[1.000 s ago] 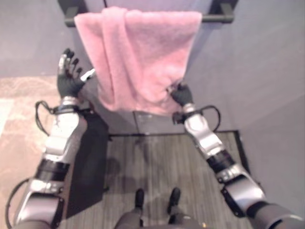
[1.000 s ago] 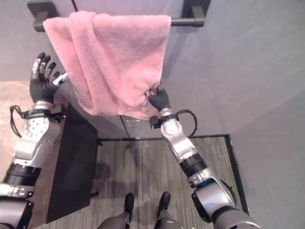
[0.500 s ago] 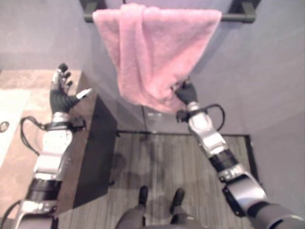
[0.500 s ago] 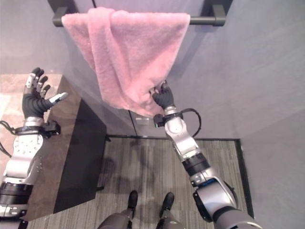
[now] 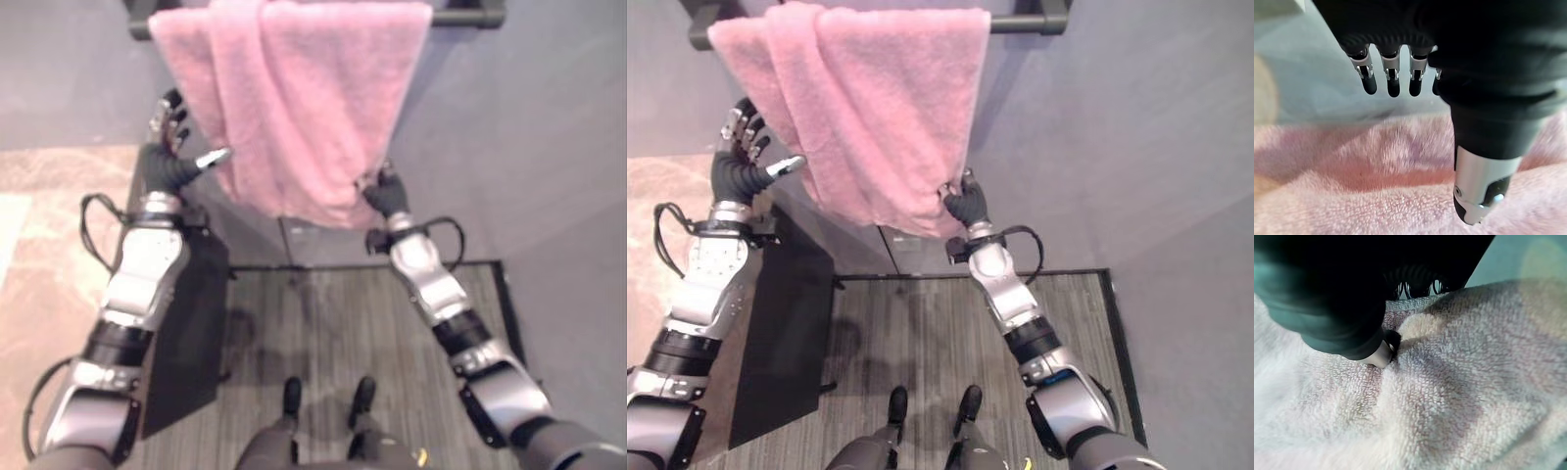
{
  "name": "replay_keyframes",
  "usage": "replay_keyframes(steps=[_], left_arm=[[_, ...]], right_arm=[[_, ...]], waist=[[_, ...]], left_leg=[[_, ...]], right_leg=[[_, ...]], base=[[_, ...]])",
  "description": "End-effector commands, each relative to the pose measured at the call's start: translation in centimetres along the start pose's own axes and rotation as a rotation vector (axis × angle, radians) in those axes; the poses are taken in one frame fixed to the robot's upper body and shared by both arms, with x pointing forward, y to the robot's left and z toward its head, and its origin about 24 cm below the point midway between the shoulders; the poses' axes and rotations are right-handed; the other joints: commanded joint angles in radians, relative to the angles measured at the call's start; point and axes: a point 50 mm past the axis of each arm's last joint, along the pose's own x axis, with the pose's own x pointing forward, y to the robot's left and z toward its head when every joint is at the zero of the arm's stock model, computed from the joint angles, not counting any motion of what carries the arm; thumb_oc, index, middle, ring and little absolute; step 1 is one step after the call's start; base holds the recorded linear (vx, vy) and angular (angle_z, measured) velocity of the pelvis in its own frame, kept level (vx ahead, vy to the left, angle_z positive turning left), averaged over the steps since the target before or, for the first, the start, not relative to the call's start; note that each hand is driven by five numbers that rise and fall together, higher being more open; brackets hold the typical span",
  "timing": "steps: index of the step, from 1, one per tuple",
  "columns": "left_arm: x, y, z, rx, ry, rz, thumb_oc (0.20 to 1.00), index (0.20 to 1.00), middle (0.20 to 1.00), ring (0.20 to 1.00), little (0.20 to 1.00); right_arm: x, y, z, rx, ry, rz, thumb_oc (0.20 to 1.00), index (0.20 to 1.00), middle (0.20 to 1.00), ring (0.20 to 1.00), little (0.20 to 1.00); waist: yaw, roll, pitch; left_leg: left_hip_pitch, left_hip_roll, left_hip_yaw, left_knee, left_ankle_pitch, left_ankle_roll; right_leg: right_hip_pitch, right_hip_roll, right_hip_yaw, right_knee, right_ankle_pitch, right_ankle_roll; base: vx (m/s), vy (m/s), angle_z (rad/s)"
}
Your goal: Put brush and paste in cup on sink, flatten towel.
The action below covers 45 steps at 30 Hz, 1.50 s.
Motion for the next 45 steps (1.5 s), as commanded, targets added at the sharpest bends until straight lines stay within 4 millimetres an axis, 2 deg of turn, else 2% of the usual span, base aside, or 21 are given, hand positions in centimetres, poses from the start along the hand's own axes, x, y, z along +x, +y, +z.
replay_keyframes(steps=[1, 6, 10, 11, 13, 14, 15, 16, 17, 31, 32, 33, 34, 35, 37, 38, 40, 41, 42, 43, 45], left_arm=[[1.9, 0.2, 2.2, -0.022, -0.092, 0.021, 1.0, 1.0, 1.0, 1.0, 1.0], [3.3, 0.2, 2.7, -0.024, -0.094, 0.051, 1.0, 1.0, 1.0, 1.0, 1.0], [3.3, 0.2, 2.9, -0.037, -0.101, 0.063, 1.0, 1.0, 1.0, 1.0, 1.0], [3.3, 0.3, 2.9, -0.038, -0.102, 0.066, 0.893, 0.893, 0.893, 0.893, 0.893], [3.3, 0.5, 2.7, -0.04, -0.094, 0.073, 0.592, 0.592, 0.592, 0.592, 0.592], [3.3, 0.5, 2.6, -0.036, -0.088, 0.069, 0.564, 0.564, 0.564, 0.564, 0.564], [3.4, 0.4, 2.7, -0.028, -0.089, 0.066, 0.395, 0.395, 0.395, 0.395, 0.395], [3.4, 0.4, 2.7, -0.028, -0.089, 0.066, 0.347, 0.347, 0.347, 0.347, 0.347], [3.5, 0.4, 2.7, -0.021, -0.089, 0.063, 0.2, 0.2, 0.2, 0.2, 0.2], [3.9, 0.6, 3.5, 0.032, -0.12, 0.073, 0.2, 0.2, 0.2, 0.2, 0.2], [3.9, 1.2, 5.0, 0.094, -0.191, 0.088, 0.2, 0.2, 0.2, 0.2, 0.2], [3.8, 1.3, 5.0, 0.095, -0.191, 0.089, 0.2, 0.2, 0.2, 0.2, 0.2], [3.3, 1.6, 6.2, 0.075, -0.253, 0.095, 0.2, 0.2, 0.2, 0.2, 0.2], [3.2, 1.7, 6.1, 0.075, -0.252, 0.097, 0.2, 0.2, 0.2, 0.2, 0.2], [1.9, 2.2, 6.4, 0.018, -0.285, 0.107, 0.2, 0.2, 0.2, 0.2, 0.2], [1.8, 2.2, 6.3, 0.018, -0.285, 0.108, 0.2, 0.2, 0.2, 0.2, 0.2], [0.1, 2.3, 4.2, -0.02, -0.211, 0.086, 0.2, 0.2, 0.2, 0.2, 0.2], [-1.3, 2.1, 1.5, -0.035, -0.098, 0.052, 0.2, 0.2, 0.2, 0.2, 0.2], [-1.3, 2.1, 1.5, -0.035, -0.098, 0.052, 0.2, 0.2, 0.2, 0.2, 0.2], [-2.5, 1.7, -0.7, -0.059, 0.002, 0.024, 0.2, 0.2, 0.2, 0.2, 0.2], [-3.5, 1.9, -1.5, -0.066, 0.034, 0.018, 0.2, 0.2, 0.2, 0.2, 0.2]], right_arm=[[0.5, -0.4, 3.1, 0.053, -0.153, -0.021, 0.2, 0.2, 0.2, 0.2, 0.2], [0.5, -0.4, 3.1, 0.047, -0.152, -0.028, 0.2, 0.2, 0.2, 0.2, 0.2], [0.4, -0.4, 3.0, 0.045, -0.147, -0.03, 0.2, 0.2, 0.2, 0.2, 0.2], [0.4, -0.5, 2.9, 0.046, -0.144, -0.032, 0.2, 0.2, 0.2, 0.2, 0.2], [0.2, -0.5, 2.6, 0.048, -0.134, -0.033, 0.2, 0.2, 0.2, 0.2, 0.2], [0.2, -0.5, 2.5, 0.05, -0.132, -0.034, 0.2, 0.2, 0.2, 0.2, 0.2], [0.1, -0.6, 2.5, 0.053, -0.132, -0.037, 0.2, 0.2, 0.2, 0.2, 0.2], [0.2, -0.6, 2.5, 0.053, -0.132, -0.037, 0.2, 0.2, 0.2, 0.2, 0.2], [0.2, -0.5, 2.5, 0.055, -0.133, -0.037, 0.2, 0.2, 0.2, 0.2, 0.2], [0.2, -0.7, 2.3, 0.05, -0.128, -0.035, 0.2, 0.2, 0.2, 0.2, 0.2], [0.4, -1.2, 3.1, 0.053, -0.161, -0.048, 0.2, 0.2, 0.2, 0.2, 0.2], [0.4, -1.1, 3.1, 0.053, -0.161, -0.048, 0.2, 0.2, 0.2, 0.2, 0.2], [0.6, -1.9, 4.9, 0.051, -0.234, -0.067, 0.2, 0.2, 0.2, 0.2, 0.2], [0.6, -1.9, 4.9, 0.05, -0.233, -0.065, 0.2, 0.2, 0.2, 0.2, 0.2], [0.9, -3.2, 7.0, 0.072, -0.327, -0.133, 0.2, 0.2, 0.2, 0.2, 0.2], [0.9, -3.1, 7.0, 0.072, -0.326, -0.132, 0.2, 0.2, 0.2, 0.2, 0.2], [0.8, -3.2, 6.4, 0.067, -0.303, -0.13, 0.2, 0.2, 0.2, 0.2, 0.2], [0.6, -2.8, 4.1, 0.066, -0.202, -0.109, 0.2, 0.2, 0.2, 0.2, 0.2], [0.6, -2.7, 4.1, 0.066, -0.202, -0.108, 0.2, 0.2, 0.2, 0.2, 0.2], [0.1, -2.5, 1.7, 0.041, -0.096, -0.079, 0.2, 0.2, 0.2, 0.2, 0.2], [-0.1, -2.7, 2.1, 0.071, -0.112, -0.084, 0.2, 0.2, 0.2, 0.2, 0.2]], waist=[[0.002, -0.026, -0.037], [-0.015, -0.028, -0.033], [-0.017, -0.031, -0.031], [-0.018, -0.032, -0.031], [-0.019, -0.033, -0.032], [-0.02, -0.033, -0.033], [-0.023, -0.033, -0.034], [-0.023, -0.033, -0.034], [-0.025, -0.033, -0.033], [-0.032, -0.039, -0.032], [-0.026, -0.04, -0.035], [-0.027, -0.04, -0.034], [-0.02, -0.042, -0.035], [-0.021, -0.04, -0.034], [-0.007, -0.041, -0.032], [-0.008, -0.04, -0.032], [0.003, -0.04, -0.026], [0.008, -0.037, -0.027], [0.007, -0.038, -0.028], [0.01, -0.034, -0.03], [0.016, -0.027, -0.037]], left_leg=[[-0.033, -0.014, -0.025, 0.003, -0.048, 0.056], [-0.054, -0.014, -0.023, 0.003, -0.041, 0.055], [-0.059, -0.013, -0.018, 0.003, -0.041, 0.055], [-0.06, -0.013, -0.017, 0.003, -0.041, 0.056], [-0.06, -0.013, -0.016, 0.003, -0.043, 0.056], [-0.061, -0.013, -0.016, 0.003, -0.043, 0.056], [-0.062, -0.012, -0.018, 0.003, -0.043, 0.055], [-0.062, -0.012, -0.018, 0.003, -0.043, 0.055], [-0.063, -0.011, -0.019, 0.003, -0.042, 0.055], [-0.065, -0.008, -0.014, 0.003, -0.043, 0.053], [-0.06, -0.007, -0.016, 0.003, -0.045, 0.052], [-0.059, -0.007, -0.016, 0.003, -0.045, 0.052], [-0.056, -0.007, -0.021, 0.003, -0.046, 0.052], [-0.054, -0.007, -0.021, 0.003, -0.046, 0.052], [-0.049, -0.008, -0.028, 0.003, -0.046, 0.051], [-0.048, -0.008, -0.027, 0.003, -0.046, 0.051], [-0.039, -0.007, -0.028, 0.003, -0.051, 0.053], [-0.027, -0.004, -0.022, 0.003, -0.053, 0.056], [-0.028, -0.004, -0.022, 0.003, -0.053, 0.056], [-0.014, -0.002, -0.022, 0.003, -0.054, 0.059], [-0.001, -0.001, -0.024, 0.003, -0.057, 0.061]], right_leg=[[0.05, -0.055, -0.033, -0.001, -0.064, 0.086], [0.027, -0.055, -0.03, -0.001, -0.055, 0.088], [0.019, -0.052, -0.023, -0.001, -0.052, 0.088], [0.018, -0.052, -0.021, -0.001, -0.052, 0.088], [0.016, -0.051, -0.02, -0.001, -0.051, 0.088], [0.016, -0.05, -0.019, -0.001, -0.052, 0.087], [0.015, -0.05, -0.018, -0.001, -0.053, 0.087], [0.015, -0.05, -0.018, -0.001, -0.053, 0.087], [0.014, -0.05, -0.018, -0.001, -0.053, 0.086], [0.005, -0.045, -0.01, -0.001, -0.048, 0.086], [0.013, -0.045, -0.012, -0.001, -0.052, 0.084], [0.014, -0.045, -0.013, -0.001, -0.052, 0.084], [0.019, -0.045, -0.015, -0.001, -0.055, 0.083], [0.021, -0.045, -0.016, -0.001, -0.056, 0.083], [0.027, -0.044, -0.018, -0.001, -0.059, 0.081], [0.028, -0.044, -0.017, -0.001, -0.059, 0.081], [0.035, -0.041, -0.008, -0.001, -0.059, 0.078], [0.044, -0.039, -0.001, -0.001, -0.061, 0.075], [0.043, -0.039, -0.001, -0.001, -0.061, 0.075], [0.057, -0.037, 0.005, -0.001, -0.066, 0.07], [0.069, -0.037, 0.007, -0.001, -0.075, 0.068]], base=[[0.0, 0.0, 0.0], [0.0, 0.001, 0.01], [0.0, 0.0, -0.02], [0.01, 0.001, -0.05], [0.01, 0.001, -0.02], [0.0, 0.0, 0.0], [0.0, 0.0, 0.0], [0.0, 0.0, 0.0], [0.0, 0.0, 0.0], [0.0, -0.004, -0.02], [0.0, 0.0, 0.0], [-0.01, -0.037, 0.0], [0.0, 0.0, 0.0], [0.0, 0.0, 0.0], [0.0, 0.0, 0.0], [-0.04, -0.022, 0.02], [-0.02, -0.015, 0.0], [0.0, 0.0, 0.0], [-0.03, -0.032, -0.05], [-0.01, -0.021, -0.06], [0.0, -0.022, -0.02]])
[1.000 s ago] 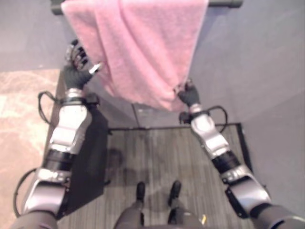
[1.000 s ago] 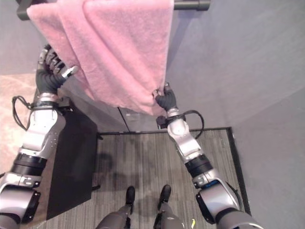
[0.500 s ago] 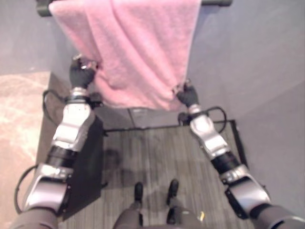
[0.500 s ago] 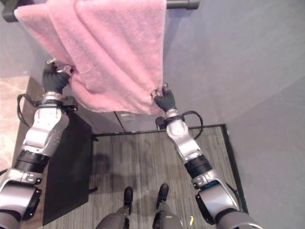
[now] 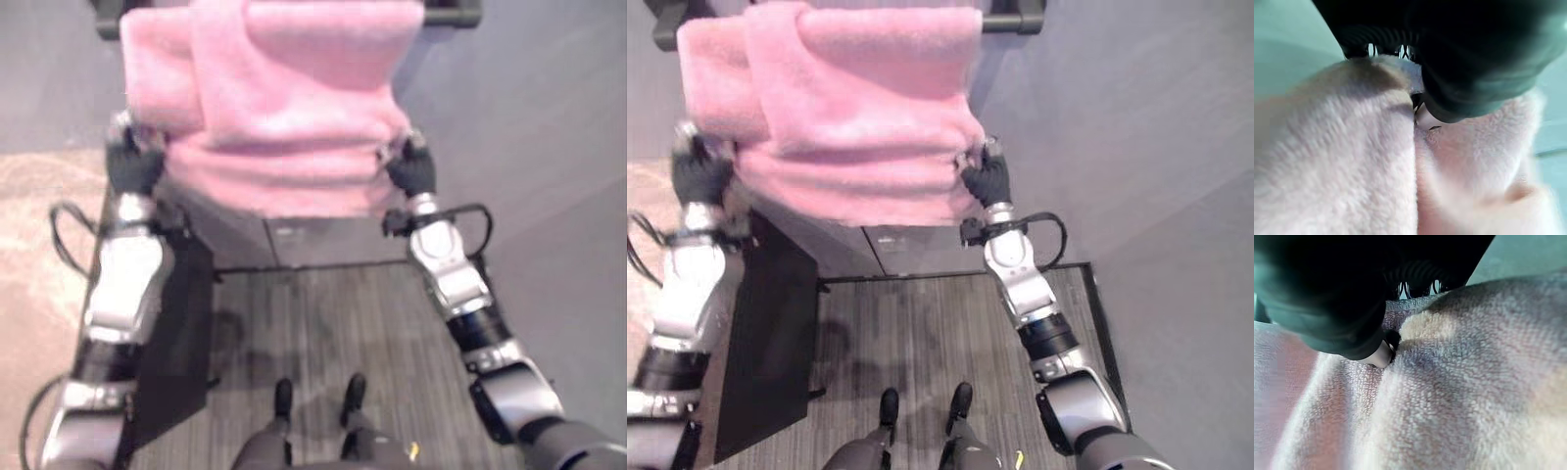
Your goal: Put brush and paste in cup on sink, flatten towel.
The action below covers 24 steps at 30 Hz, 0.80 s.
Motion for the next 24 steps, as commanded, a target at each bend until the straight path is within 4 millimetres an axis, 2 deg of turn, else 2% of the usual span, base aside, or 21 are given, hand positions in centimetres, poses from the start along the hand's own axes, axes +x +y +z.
replay_keyframes(steps=[1, 2, 3, 4, 5, 6, 8, 9, 10, 11, 12, 13, 14, 16, 17, 18, 19, 21, 22, 23, 24], left_arm=[[0.1, 0.9, 1.3, -0.005, -0.063, -0.027, 0.2, 0.2, 0.2, 0.2, 0.2], [0.1, 1.1, 1.9, -0.013, -0.085, -0.025, 0.2, 0.2, 0.2, 0.2, 0.2], [0.0, 1.1, 1.9, -0.013, -0.085, -0.025, 0.2, 0.2, 0.2, 0.2, 0.2], [0.2, 1.1, 3.4, -0.031, -0.156, -0.013, 0.2, 0.2, 0.2, 0.2, 0.2], [0.1, 1.2, 3.5, -0.031, -0.156, -0.013, 0.2, 0.2, 0.2, 0.2, 0.2], [-0.2, 1.2, 5.0, -0.08, -0.226, -0.006, 0.2, 0.2, 0.2, 0.2, 0.2], [-1.1, 0.9, 4.6, -0.142, -0.215, -0.01, 0.2, 0.2, 0.2, 0.2, 0.2], [-1.1, 0.9, 4.6, -0.142, -0.215, -0.01, 0.2, 0.2, 0.2, 0.2, 0.2], [-1.6, 0.7, 3.7, -0.17, -0.175, -0.011, 0.2, 0.2, 0.2, 0.2, 0.2], [-2.3, -0.1, 1.3, -0.176, -0.067, -0.032, 0.2, 0.2, 0.2, 0.2, 0.2], [-2.3, -0.1, 1.3, -0.177, -0.068, -0.032, 0.2, 0.2, 0.2, 0.2, 0.2], [-2.4, -0.8, -0.2, -0.141, 0.003, -0.062, 0.2, 0.2, 0.2, 0.2, 0.2], [-2.0, -0.8, 0.0, -0.115, -0.006, -0.06, 0.2, 0.2, 0.2, 0.2, 0.2], [-1.5, -0.6, 1.4, -0.114, -0.07, -0.068, 0.2, 0.2, 0.2, 0.2, 0.2], [-1.5, -0.6, 1.4, -0.114, -0.07, -0.069, 0.2, 0.2, 0.2, 0.2, 0.2], [-1.5, -0.4, 2.2, -0.134, -0.107, -0.065, 0.2, 0.2, 0.2, 0.2, 0.2], [-1.5, -0.6, 2.7, -0.186, -0.134, -0.042, 0.2, 0.2, 0.2, 0.2, 0.2], [-1.6, -1.1, 2.0, -0.216, -0.101, -0.031, 0.2, 0.2, 0.2, 0.2, 0.2], [-1.8, -1.5, 0.6, -0.212, -0.037, -0.04, 0.2, 0.2, 0.2, 0.2, 0.2], [-1.1, -1.8, -0.3, -0.152, 0.004, -0.037, 0.2, 0.2, 0.2, 0.2, 0.2], [-1.1, -1.9, -0.2, -0.152, 0.003, -0.037, 0.2, 0.2, 0.2, 0.2, 0.2]], right_arm=[[0.3, -0.6, 2.5, 0.107, -0.117, -0.032, 0.2, 0.2, 0.2, 0.2, 0.2], [0.4, -0.7, 3.5, 0.124, -0.158, -0.042, 0.2, 0.2, 0.2, 0.2, 0.2], [0.4, -0.7, 3.5, 0.125, -0.158, -0.042, 0.2, 0.2, 0.2, 0.2, 0.2], [0.7, -0.8, 5.5, 0.138, -0.243, -0.049, 0.2, 0.2, 0.2, 0.2, 0.2], [0.7, -0.8, 5.5, 0.138, -0.243, -0.049, 0.2, 0.2, 0.2, 0.2, 0.2], [0.7, -1.3, 7.9, 0.149, -0.348, -0.066, 0.2, 0.2, 0.2, 0.2, 0.2], [0.4, -1.2, 8.7, 0.157, -0.391, -0.068, 0.2, 0.2, 0.2, 0.2, 0.2], [0.4, -1.2, 8.7, 0.157, -0.391, -0.067, 0.2, 0.2, 0.2, 0.2, 0.2], [0.3, -1.0, 8.5, 0.167, -0.387, -0.063, 0.2, 0.2, 0.2, 0.2, 0.2], [0.1, -0.5, 6.7, 0.167, -0.313, -0.053, 0.2, 0.2, 0.2, 0.2, 0.2], [0.2, -0.5, 6.7, 0.167, -0.313, -0.053, 0.2, 0.2, 0.2, 0.2, 0.2], [-0.3, 0.1, 3.3, 0.15, -0.168, -0.029, 0.2, 0.2, 0.2, 0.2, 0.2], [-0.4, -0.2, 3.1, 0.121, -0.157, -0.026, 0.2, 0.2, 0.2, 0.2, 0.2], [-0.3, -1.2, 5.2, 0.137, -0.247, -0.044, 0.2, 0.2, 0.2, 0.2, 0.2], [-0.3, -1.2, 5.2, 0.138, -0.247, -0.045, 0.2, 0.2, 0.2, 0.2, 0.2], [-0.2, -1.7, 6.9, 0.154, -0.324, -0.07, 0.2, 0.2, 0.2, 0.2, 0.2], [0.3, -1.2, 8.6, 0.201, -0.394, -0.081, 0.2, 0.2, 0.2, 0.2, 0.2], [0.6, -0.5, 8.3, 0.225, -0.375, -0.067, 0.2, 0.2, 0.2, 0.2, 0.2], [0.9, -0.1, 6.9, 0.212, -0.303, -0.06, 0.2, 0.2, 0.2, 0.2, 0.2], [1.0, 0.4, 3.5, 0.209, -0.138, -0.044, 0.2, 0.2, 0.2, 0.2, 0.2], [1.0, 0.4, 3.5, 0.209, -0.139, -0.044, 0.2, 0.2, 0.2, 0.2, 0.2]], waist=[[0.034, 0.007, -0.03], [0.036, 0.01, -0.034], [0.035, 0.01, -0.033], [0.04, 0.012, -0.041], [0.04, 0.012, -0.039], [0.043, 0.016, -0.044], [0.045, 0.018, -0.046], [0.044, 0.018, -0.046], [0.045, 0.019, -0.047], [0.044, 0.024, -0.045], [0.044, 0.024, -0.047], [0.041, 0.03, -0.05], [0.04, 0.034, -0.052], [0.04, 0.043, -0.053], [0.039, 0.042, -0.05], [0.041, 0.044, -0.054], [0.042, 0.044, -0.057], [0.042, 0.045, -0.054], [0.043, 0.047, -0.052], [0.044, 0.049, -0.059], [0.045, 0.05, -0.058]], left_leg=[[-0.008, -0.002, -0.046, -0.003, -0.058, 0.062], [-0.002, -0.004, -0.048, -0.003, -0.06, 0.063], [-0.001, -0.004, -0.048, -0.003, -0.06, 0.063], [0.007, -0.005, -0.051, -0.003, -0.064, 0.064], [0.008, -0.005, -0.051, -0.003, -0.064, 0.064], [0.016, -0.007, -0.051, -0.003, -0.067, 0.065], [0.026, -0.007, -0.053, -0.003, -0.071, 0.066], [0.026, -0.007, -0.053, -0.003, -0.072, 0.066], [0.032, -0.008, -0.052, -0.003, -0.075, 0.068], [0.049, -0.009, -0.052, -0.003, -0.08, 0.069], [0.045, -0.01, -0.052, -0.003, -0.077, 0.069], [0.06, -0.009, -0.05, -0.003, -0.08, 0.069], [0.064, -0.008, -0.05, -0.003, -0.079, 0.067], [0.074, -0.009, -0.055, -0.003, -0.08, 0.066], [0.077, -0.009, -0.057, -0.003, -0.081, 0.066], [0.081, -0.01, -0.057, -0.003, -0.084, 0.068], [0.093, -0.012, -0.061, -0.003, -0.091, 0.07], [0.103, -0.011, -0.058, -0.003, -0.094, 0.072], [0.116, -0.01, -0.054, -0.003, -0.098, 0.071], [0.128, -0.007, -0.046, -0.003, -0.094, 0.068], [0.129, -0.006, -0.046, -0.003, -0.094, 0.067]], right_leg=[[0.07, -0.039, -0.031, -0.001, -0.082, 0.073], [0.076, -0.04, -0.032, -0.001, -0.085, 0.073], [0.077, -0.04, -0.032, -0.001, -0.085, 0.073], [0.085, -0.04, -0.033, -0.001, -0.089, 0.07], [0.087, -0.039, -0.034, -0.001, -0.09, 0.07], [0.096, -0.04, -0.038, -0.001, -0.094, 0.069], [0.107, -0.04, -0.039, -0.001, -0.099, 0.066], [0.108, -0.04, -0.039, -0.001, -0.099, 0.066], [0.113, -0.04, -0.04, -0.001, -0.101, 0.064], [0.132, -0.038, -0.04, -0.001, -0.106, 0.063], [0.128, -0.039, -0.039, -0.001, -0.104, 0.063], [0.146, -0.038, -0.042, -0.001, -0.109, 0.061], [0.153, -0.037, -0.043, -0.001, -0.111, 0.06], [0.167, -0.037, -0.05, -0.001, -0.118, 0.06], [0.17, -0.037, -0.052, -0.001, -0.119, 0.06], [0.172, -0.038, -0.055, -0.001, -0.122, 0.059], [0.183, -0.038, -0.059, -0.001, -0.125, 0.056], [0.187, -0.038, -0.056, 0.005, -0.13, 0.054], [0.196, -0.036, -0.052, 0.009, -0.135, 0.055], [0.213, -0.032, -0.052, -0.001, -0.132, 0.054], [0.214, -0.032, -0.052, -0.001, -0.131, 0.054]], base=[[0.02, -0.035, -0.03], [0.01, -0.014, -0.09], [-0.01, -0.03, -0.09], [-0.01, -0.021, -0.05], [-0.02, -0.031, 0.01], [0.0, 0.0, 0.0], [0.0, 0.0, 0.0], [0.0, 0.0, 0.0], [0.0, 0.0, 0.0], [0.0, 0.0, 0.0], [0.0, 0.0, 0.0], [0.0, 0.0, 0.0], [-0.01, -0.032, 0.01], [0.01, -0.013, 0.06], [0.02, -0.005, 0.04], [0.0, 0.0, 0.0], [0.0, 0.0, 0.0], [0.0, -0.019, 0.04], [-0.03, -0.046, 0.04], [-0.02, -0.039, 0.01], [-0.02, -0.045, 0.03]])
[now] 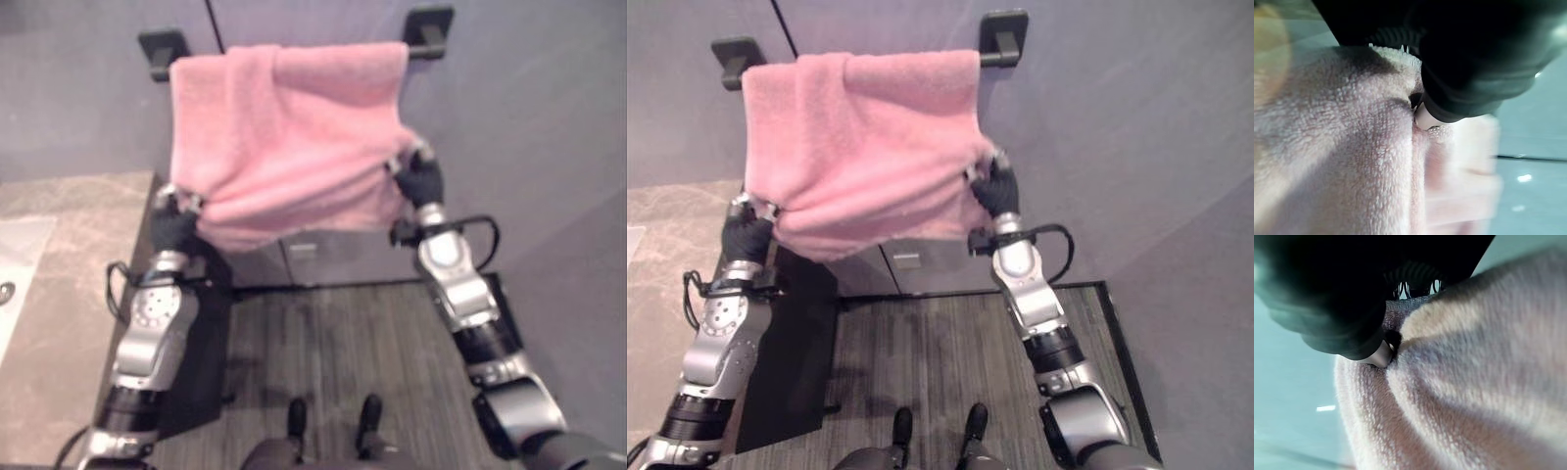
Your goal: Put brush and paste in cup on sink, flatten towel.
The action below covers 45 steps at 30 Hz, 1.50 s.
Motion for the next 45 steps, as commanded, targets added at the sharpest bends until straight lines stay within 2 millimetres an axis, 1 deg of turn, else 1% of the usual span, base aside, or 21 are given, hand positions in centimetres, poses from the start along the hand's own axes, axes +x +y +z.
replay_keyframes(steps=[1, 2, 3, 4, 5, 6, 7, 8, 10, 12, 13, 15, 16, 20, 25, 32, 35, 36, 37, 38, 45], left_arm=[[2.6, -0.6, 1.1, 0.092, -0.064, -0.024, 0.2, 0.2, 0.2, 0.2, 0.2], [2.5, -0.8, 2.3, 0.037, -0.12, -0.052, 0.2, 0.2, 0.2, 0.2, 0.2], [2.1, -1.3, 0.1, -0.051, -0.025, -0.031, 0.2, 0.2, 0.2, 0.2, 0.2], [3.2, -1.5, 1.1, 0.03, -0.065, -0.028, 0.2, 0.2, 0.2, 0.2, 0.2], [3.8, -1.7, 3.0, 0.036, -0.143, -0.031, 0.2, 0.2, 0.2, 0.2, 0.2], [3.3, -1.8, 3.8, -0.043, -0.171, -0.06, 0.2, 0.2, 0.2, 0.2, 0.2], [3.1, -0.9, 1.3, -0.004, -0.061, 0.01, 0.2, 0.2, 0.2, 0.2, 0.2], [3.6, -1.2, 2.2, 0.038, -0.1, 0.013, 0.2, 0.2, 0.2, 0.2, 0.2], [2.7, -1.4, 3.0, -0.063, -0.125, -0.055, 0.2, 0.2, 0.2, 0.2, 0.2], [2.3, -0.8, 1.8, -0.029, -0.08, 0.012, 0.2, 0.2, 0.2, 0.2, 0.2], [1.8, -1.1, 2.2, -0.053, -0.094, -0.028, 0.2, 0.2, 0.2, 0.2, 0.2], [1.5, -0.4, 1.6, -0.035, -0.072, -0.003, 0.2, 0.2, 0.2, 0.2, 0.2], [1.5, -0.3, 1.0, -0.04, -0.052, 0.036, 0.2, 0.2, 0.2, 0.2, 0.2], [0.9, 0.6, 0.4, 0.036, -0.024, 0.059, 0.2, 0.2, 0.2, 0.2, 0.2], [-0.5, 1.7, -1.1, 0.056, 0.036, 0.114, 0.2, 0.2, 0.2, 0.2, 0.2], [-0.3, 1.7, -0.7, 0.063, 0.005, 0.126, 0.2, 0.2, 0.2, 0.2, 0.2], [0.1, 1.8, -1.3, 0.085, 0.027, 0.145, 0.2, 0.2, 0.2, 0.2, 0.2], [0.6, 1.7, -0.4, 0.126, -0.017, 0.156, 0.2, 0.2, 0.2, 0.2, 0.2], [0.5, 1.6, 0.5, 0.087, -0.062, 0.149, 0.2, 0.2, 0.2, 0.2, 0.2], [0.5, 1.6, 0.5, 0.087, -0.062, 0.149, 0.2, 0.2, 0.2, 0.2, 0.2], [-0.2, 2.0, -1.4, 0.122, 0.013, 0.183, 0.2, 0.2, 0.2, 0.2, 0.2]], right_arm=[[0.3, -0.8, -1.9, 0.033, 0.094, -0.019, 0.2, 0.2, 0.2, 0.2, 0.2], [0.9, -1.4, 0.5, 0.098, -0.004, -0.022, 0.2, 0.2, 0.2, 0.2, 0.2], [1.8, -0.9, 1.2, 0.141, -0.053, -0.094, 0.2, 0.2, 0.2, 0.2, 0.2], [1.9, -1.1, 0.5, 0.09, -0.009, -0.079, 0.2, 0.2, 0.2, 0.2, 0.2], [2.0, -1.5, 1.3, 0.08, -0.034, -0.065, 0.2, 0.2, 0.2, 0.2, 0.2], [2.0, -1.3, 3.0, 0.127, -0.1, -0.029, 0.2, 0.2, 0.2, 0.2, 0.2], [1.3, -1.5, 0.7, 0.108, 0.0, -0.062, 0.2, 0.2, 0.2, 0.2, 0.2], [1.1, -1.8, 0.3, 0.103, 0.029, -0.059, 0.2, 0.2, 0.2, 0.2, 0.2], [1.0, -2.0, 1.3, 0.156, -0.019, -0.05, 0.2, 0.2, 0.2, 0.2, 0.2], [0.4, -2.0, -0.1, 0.16, 0.046, -0.072, 0.2, 0.2, 0.2, 0.2, 0.2], [0.5, -1.7, 1.2, 0.209, -0.013, -0.046, 0.2, 0.2, 0.2, 0.2, 0.2], [0.5, -1.9, 0.9, 0.171, -0.007, -0.055, 0.2, 0.2, 0.2, 0.2, 0.2], [0.0, -2.2, -1.0, 0.148, 0.089, -0.08, 0.2, 0.2, 0.2, 0.2, 0.2], [-0.2, -2.5, -1.0, 0.112, 0.086, -0.068, 0.2, 0.2, 0.2, 0.2, 0.2], [-1.3, -2.7, -3.0, 0.079, 0.173, -0.078, 0.2, 0.2, 0.2, 0.2, 0.2], [-1.0, -2.4, -2.6, 0.11, 0.149, -0.07, 0.2, 0.2, 0.2, 0.2, 0.2], [-1.1, -2.5, -4.0, 0.075, 0.211, -0.095, 0.2, 0.2, 0.2, 0.2, 0.2], [-1.0, -2.4, -3.5, 0.065, 0.188, -0.083, 0.2, 0.2, 0.2, 0.2, 0.2], [-0.4, -2.2, -1.6, 0.063, 0.098, -0.055, 0.2, 0.2, 0.2, 0.2, 0.2], [-0.4, -2.2, -1.6, 0.062, 0.098, -0.055, 0.2, 0.2, 0.2, 0.2, 0.2], [-1.5, -2.9, -3.4, 0.049, 0.175, -0.11, 0.2, 0.2, 0.2, 0.2, 0.2]], waist=[[0.008, -0.025, -0.061], [0.006, -0.021, -0.059], [0.001, -0.019, -0.069], [-0.001, -0.019, -0.074], [-0.005, -0.018, -0.076], [-0.008, -0.017, -0.074], [-0.014, -0.016, -0.08], [-0.018, -0.016, -0.085], [-0.024, -0.014, -0.088], [-0.023, -0.014, -0.095], [-0.027, -0.013, -0.09], [-0.026, -0.013, -0.09], [-0.025, -0.011, -0.094], [-0.024, -0.01, -0.099], [-0.021, -0.015, -0.103], [-0.021, -0.02, -0.101], [-0.018, -0.023, -0.101], [-0.017, -0.024, -0.1], [-0.018, -0.029, -0.097], [-0.018, -0.029, -0.097], [-0.019, -0.044, -0.107]], left_leg=[[0.011, -0.008, -0.041, 0.006, -0.091, 0.063], [0.015, -0.008, -0.042, 0.006, -0.091, 0.063], [0.017, -0.008, -0.049, 0.006, -0.093, 0.062], [0.018, -0.006, -0.047, 0.006, -0.091, 0.058], [0.015, -0.004, -0.044, 0.006, -0.087, 0.057], [0.016, -0.002, -0.042, 0.006, -0.088, 0.056], [0.022, 0.0, -0.043, 0.006, -0.087, 0.052], [0.017, 0.001, -0.042, 0.006, -0.084, 0.049], [0.013, 0.004, -0.043, 0.006, -0.085, 0.048], [0.013, 0.005, -0.045, 0.006, -0.084, 0.045], [0.01, 0.008, -0.043, 0.006, -0.083, 0.043], [0.007, 0.009, -0.042, 0.006, -0.081, 0.042], [0.006, 0.011, -0.038, 0.006, -0.077, 0.037], [-0.003, 0.015, -0.032, 0.006, -0.075, 0.035], [0.003, 0.019, -0.029, 0.006, -0.077, 0.029], [0.013, 0.019, -0.04, 0.006, -0.078, 0.022], [0.018, 0.018, -0.04, 0.006, -0.081, 0.02], [0.018, 0.019, -0.041, 0.006, -0.08, 0.019], [0.015, 0.018, -0.045, 0.006, -0.082, 0.021], [0.015, 0.018, -0.045, 0.006, -0.082, 0.021], [0.017, 0.011, -0.055, 0.006, -0.091, 0.026]], right_leg=[[0.104, -0.035, -0.047, 0.002, -0.13, 0.058], [0.108, -0.032, -0.047, 0.002, -0.135, 0.058], [0.107, -0.03, -0.049, 0.002, -0.142, 0.055], [0.11, -0.027, -0.048, 0.002, -0.141, 0.053], [0.108, -0.026, -0.048, 0.002, -0.139, 0.051], [0.109, -0.022, -0.047, 0.002, -0.144, 0.051], [0.113, -0.018, -0.046, 0.002, -0.146, 0.049], [0.111, -0.016, -0.05, 0.002, -0.146, 0.046], [0.108, -0.013, -0.051, 0.002, -0.152, 0.044], [0.109, -0.012, -0.054, 0.002, -0.152, 0.042], [0.105, -0.009, -0.053, 0.002, -0.154, 0.04], [0.102, -0.007, -0.052, 0.002, -0.154, 0.039], [0.1, -0.006, -0.052, 0.002, -0.153, 0.038], [0.088, -0.003, -0.051, 0.002, -0.154, 0.037], [0.104, 0.002, -0.061, 0.002, -0.161, 0.031], [0.127, 0.002, -0.09, 0.002, -0.175, 0.029], [0.134, 0.001, -0.097, 0.002, -0.174, 0.032], [0.135, 0.001, -0.099, 0.002, -0.175, 0.031], [0.133, 0.0, -0.103, 0.002, -0.178, 0.032], [0.133, 0.0, -0.103, 0.002, -0.178, 0.032], [0.144, -0.006, -0.117, 0.002, -0.173, 0.039]], base=[[0.0, -0.026, 0.05], [-0.01, -0.067, 0.08], [-0.01, -0.067, -0.01], [-0.02, -0.073, -0.08], [0.0, -0.054, -0.05], [-0.02, -0.081, 0.02], [-0.03, -0.086, 0.06], [-0.03, -0.086, -0.05], [-0.01, -0.054, -0.05], [-0.02, -0.053, 0.02], [-0.02, -0.048, 0.0], [-0.03, -0.031, 0.01], [-0.03, -0.03, -0.01], [-0.01, -0.023, 0.0], [0.02, -0.044, -0.01], [0.03, -0.03, 0.09], [0.02, 0.005, 0.14], [0.03, 0.005, 0.07], [0.03, 0.006, 0.05], [0.03, 0.008, 0.05], [0.03, 0.025, 0.06]])
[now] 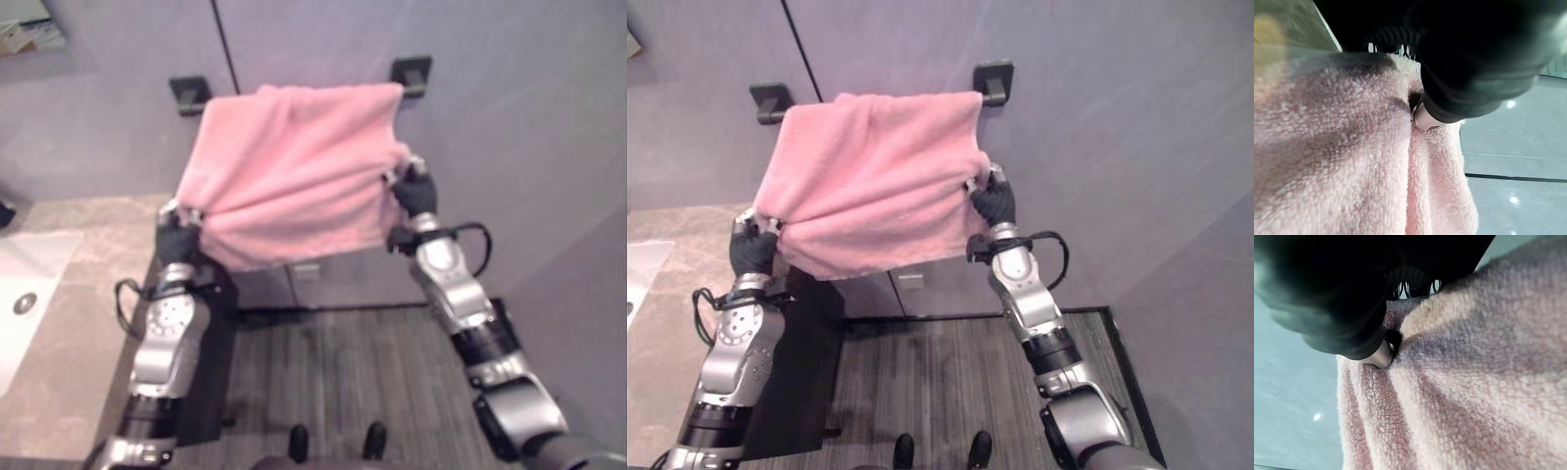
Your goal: Put brush and paste in cup on sink, flatten towel.
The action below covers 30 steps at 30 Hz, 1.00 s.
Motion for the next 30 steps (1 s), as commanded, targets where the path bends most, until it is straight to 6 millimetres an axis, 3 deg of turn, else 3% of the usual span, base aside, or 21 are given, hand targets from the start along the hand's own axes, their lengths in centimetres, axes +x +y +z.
replay_keyframes(steps=[1, 6, 7, 8, 9, 12, 15, 20, 22, 23, 27, 29, 30], left_arm=[[1.1, 1.1, 1.3, 0.059, -0.087, 0.041, 0.2, 0.2, 0.2, 0.2, 0.2], [1.0, 1.1, 0.8, 0.103, -0.065, 0.013, 0.228, 0.228, 0.228, 0.228, 0.228], [0.9, 1.4, 0.5, 0.139, -0.045, 0.003, 1.0, 1.0, 1.0, 1.0, 1.0], [0.9, 1.4, 0.5, 0.139, -0.045, 0.003, 1.0, 1.0, 1.0, 1.0, 1.0], [0.9, 1.5, 0.4, 0.167, -0.042, -0.001, 1.0, 1.0, 1.0, 1.0, 1.0], [1.0, 1.8, 0.4, 0.244, -0.036, -0.032, 1.0, 1.0, 1.0, 1.0, 1.0], [1.0, 3.3, 0.8, 0.396, -0.035, -0.06, 1.0, 1.0, 1.0, 1.0, 1.0], [0.5, 8.0, 1.8, 0.775, -0.019, 0.0, 1.0, 1.0, 1.0, 1.0, 1.0], [0.4, 8.5, 2.1, 0.822, -0.023, 0.017, 1.0, 1.0, 1.0, 1.0, 1.0], [0.3, 9.8, 3.0, 0.92, -0.034, 0.052, 1.0, 1.0, 1.0, 1.0, 1.0], [0.4, 11.3, 4.8, 1.032, -0.065, 0.064, 1.0, 1.0, 1.0, 1.0, 1.0], [0.8, 11.5, 6.8, 1.098, -0.129, 0.051, 1.0, 1.0, 1.0, 1.0, 1.0], [1.2, 11.8, 8.8, 1.147, -0.182, 0.045, 1.0, 1.0, 1.0, 1.0, 1.0]], right_arm=[[0.7, -1.2, 1.7, 0.043, -0.101, -0.089, 0.2, 0.2, 0.2, 0.2, 0.2], [0.5, -1.6, 1.1, 0.027, -0.076, -0.101, 0.2, 0.2, 0.2, 0.2, 0.2], [0.4, -1.8, 0.7, 0.014, -0.063, -0.105, 0.799, 0.799, 0.799, 0.799, 0.799], [0.4, -1.8, 0.7, 0.014, -0.063, -0.105, 0.799, 0.799, 0.799, 0.799, 0.799], [0.4, -1.8, 0.6, 0.006, -0.056, -0.107, 1.0, 1.0, 1.0, 1.0, 1.0], [0.3, -2.1, 0.5, -0.024, -0.049, -0.11, 1.0, 1.0, 1.0, 1.0, 1.0], [0.0, -3.0, 0.0, -0.066, -0.027, -0.119, 1.0, 1.0, 1.0, 1.0, 1.0], [-0.9, -5.3, -1.1, -0.158, 0.035, -0.125, 1.0, 1.0, 1.0, 1.0, 1.0], [-1.0, -5.5, -1.1, -0.168, 0.038, -0.123, 1.0, 1.0, 1.0, 1.0, 1.0], [-1.2, -6.3, -1.0, -0.215, 0.037, -0.129, 1.0, 1.0, 1.0, 1.0, 1.0], [-1.4, -7.5, -0.7, -0.297, 0.038, -0.147, 1.0, 1.0, 1.0, 1.0, 1.0], [-1.3, -8.0, 0.4, -0.345, -0.009, -0.152, 1.0, 1.0, 1.0, 1.0, 1.0], [-1.1, -7.9, 2.0, -0.374, -0.084, -0.132, 1.0, 1.0, 1.0, 1.0, 1.0]], waist=[[0.008, -0.062, -0.055], [0.005, -0.064, -0.055], [0.006, -0.064, -0.054], [0.006, -0.064, -0.054], [0.005, -0.063, -0.053], [0.001, -0.058, -0.051], [0.001, -0.052, -0.052], [0.005, -0.049, -0.057], [0.005, -0.049, -0.058], [0.009, -0.049, -0.059], [0.013, -0.047, -0.062], [0.016, -0.044, -0.061], [0.018, -0.044, -0.06]], left_leg=[[-0.008, -0.002, -0.007, 0.011, -0.093, 0.032], [0.0, -0.006, -0.01, 0.011, -0.101, 0.038], [0.003, -0.008, -0.01, 0.011, -0.104, 0.041], [0.003, -0.008, -0.01, 0.011, -0.104, 0.041], [0.004, -0.008, -0.009, 0.011, -0.104, 0.042], [0.004, -0.009, -0.006, 0.011, -0.105, 0.044], [0.006, -0.011, -0.007, 0.011, -0.109, 0.047], [0.024, -0.013, -0.005, 0.011, -0.12, 0.051], [0.027, -0.013, -0.002, 0.011, -0.122, 0.051], [0.032, -0.014, -0.002, 0.011, -0.122, 0.051], [0.037, -0.016, -0.003, 0.011, -0.124, 0.051], [0.036, -0.017, -0.006, 0.011, -0.123, 0.051], [0.033, -0.019, -0.008, 0.011, -0.122, 0.052]], right_leg=[[0.093, -0.015, -0.058, 0.004, -0.146, 0.048], [0.102, -0.017, -0.059, 0.004, -0.145, 0.051], [0.105, -0.018, -0.057, 0.004, -0.144, 0.053], [0.105, -0.018, -0.057, 0.004, -0.144, 0.053], [0.105, -0.019, -0.057, 0.004, -0.143, 0.055], [0.105, -0.021, -0.058, 0.004, -0.141, 0.057], [0.108, -0.023, -0.056, 0.004, -0.14, 0.059], [0.119, -0.026, -0.051, 0.004, -0.141, 0.064], [0.121, -0.027, -0.05, 0.004, -0.141, 0.065], [0.126, -0.027, -0.049, 0.004, -0.144, 0.067], [0.132, -0.029, -0.048, 0.004, -0.145, 0.071], [0.131, -0.029, -0.048, 0.004, -0.144, 0.072], [0.126, -0.029, -0.048, 0.004, -0.143, 0.075]], base=[[0.05, 0.031, 0.02], [0.04, 0.031, 0.03], [0.04, 0.031, 0.0], [0.04, 0.036, 0.0], [0.0, 0.0, 0.0], [0.03, 0.039, 0.0], [0.02, 0.026, -0.01], [0.03, 0.027, 0.0], [0.0, 0.0, 0.0], [0.04, 0.037, 0.01], [0.03, 0.028, -0.04], [0.01, 0.017, -0.01], [0.02, 0.036, -0.01]])
